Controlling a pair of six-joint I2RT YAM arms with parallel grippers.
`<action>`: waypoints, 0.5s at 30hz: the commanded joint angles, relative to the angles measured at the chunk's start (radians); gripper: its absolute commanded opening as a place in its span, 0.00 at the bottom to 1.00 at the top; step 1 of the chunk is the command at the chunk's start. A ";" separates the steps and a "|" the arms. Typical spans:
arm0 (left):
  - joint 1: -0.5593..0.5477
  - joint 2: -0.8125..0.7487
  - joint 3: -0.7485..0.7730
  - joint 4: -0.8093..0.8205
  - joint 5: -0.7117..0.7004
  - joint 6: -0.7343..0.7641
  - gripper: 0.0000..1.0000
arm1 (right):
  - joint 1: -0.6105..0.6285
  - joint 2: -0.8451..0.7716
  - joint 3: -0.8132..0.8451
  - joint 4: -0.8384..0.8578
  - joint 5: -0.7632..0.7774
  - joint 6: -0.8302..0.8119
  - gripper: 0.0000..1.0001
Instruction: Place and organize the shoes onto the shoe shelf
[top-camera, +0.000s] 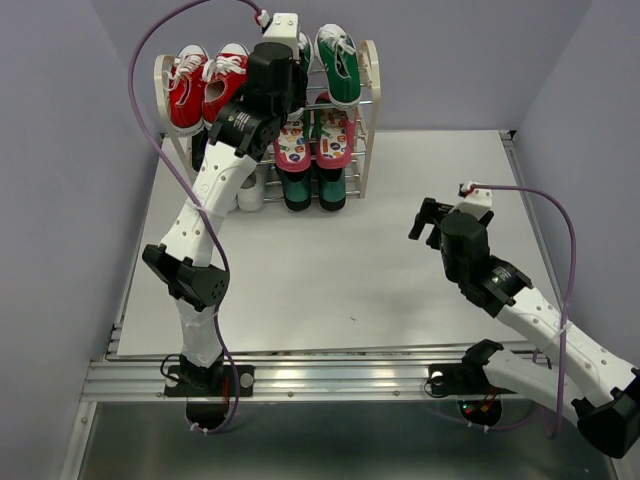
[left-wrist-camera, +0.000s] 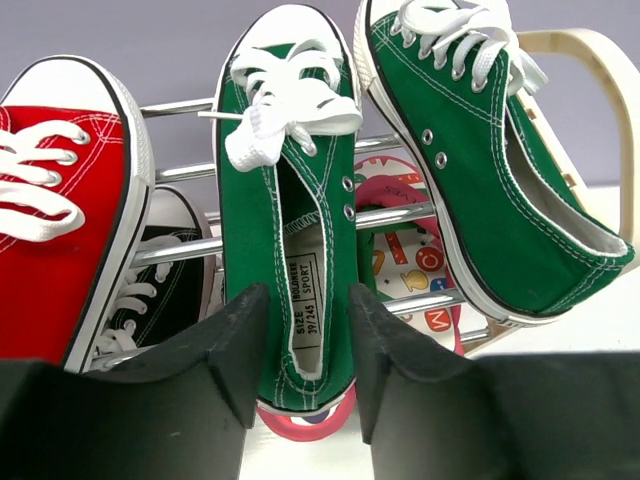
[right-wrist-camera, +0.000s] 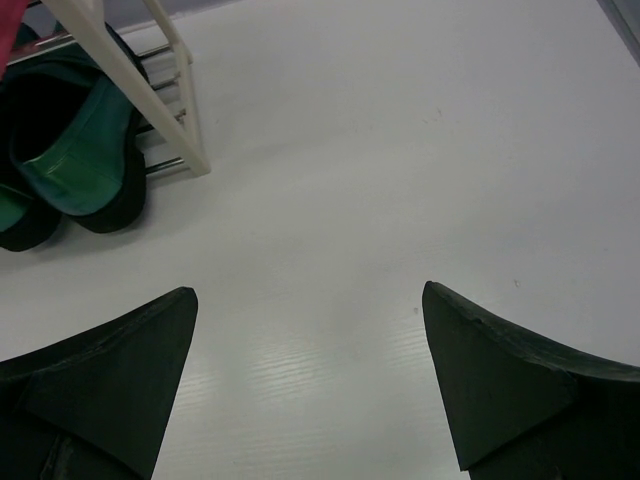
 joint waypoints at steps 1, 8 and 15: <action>0.004 -0.035 0.016 0.050 0.002 -0.006 0.52 | -0.005 0.073 0.131 0.028 -0.121 -0.058 1.00; 0.002 -0.109 -0.040 0.059 0.026 -0.005 0.96 | -0.005 0.231 0.397 0.098 -0.368 -0.217 1.00; 0.002 -0.161 -0.163 0.082 -0.004 0.001 0.97 | 0.014 0.448 0.653 0.189 -0.489 -0.378 1.00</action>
